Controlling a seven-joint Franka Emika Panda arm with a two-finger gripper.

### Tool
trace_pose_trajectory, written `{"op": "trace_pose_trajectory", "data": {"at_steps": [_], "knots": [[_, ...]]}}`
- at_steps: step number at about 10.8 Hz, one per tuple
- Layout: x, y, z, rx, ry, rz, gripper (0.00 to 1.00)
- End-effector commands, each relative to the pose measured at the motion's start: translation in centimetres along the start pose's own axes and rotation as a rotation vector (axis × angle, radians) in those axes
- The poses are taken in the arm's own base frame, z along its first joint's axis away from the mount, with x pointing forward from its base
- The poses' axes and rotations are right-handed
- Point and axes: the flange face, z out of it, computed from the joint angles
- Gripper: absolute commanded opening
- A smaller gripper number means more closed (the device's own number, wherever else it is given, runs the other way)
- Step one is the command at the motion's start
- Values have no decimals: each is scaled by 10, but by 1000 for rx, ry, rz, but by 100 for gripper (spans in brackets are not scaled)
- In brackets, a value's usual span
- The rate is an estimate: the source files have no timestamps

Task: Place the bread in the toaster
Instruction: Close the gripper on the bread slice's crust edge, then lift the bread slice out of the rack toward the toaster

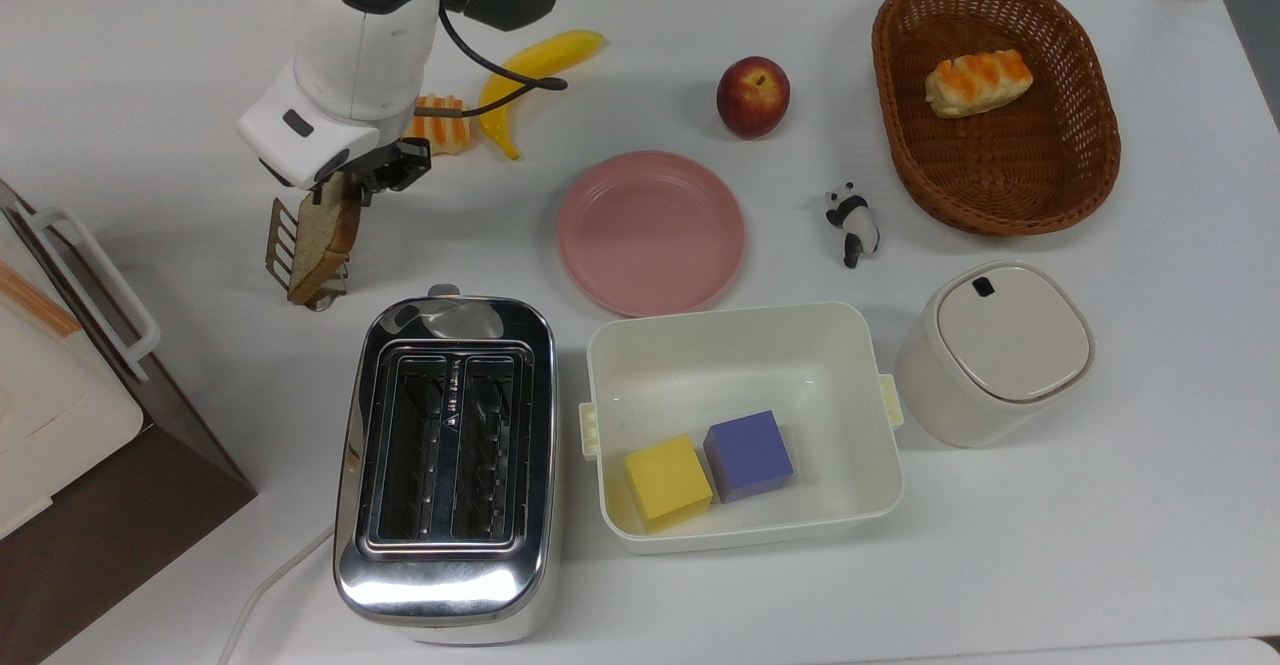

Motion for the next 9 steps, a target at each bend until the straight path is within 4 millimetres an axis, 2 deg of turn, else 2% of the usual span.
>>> {"op": "trace_pose_trajectory", "data": {"at_steps": [1, 3, 4, 5, 7, 9], "knots": [[-4, 3, -9, -25, 34, -6, 0], [-5, 7, -14, -39, 42, -4, 0], [-5, 14, -29, -46, 67, 8, 0], [-9, 24, -47, -54, 98, 22, 0], [-15, 45, -101, -65, 189, 69, 0], [-24, 55, -142, 16, 244, 138, 0]]}}
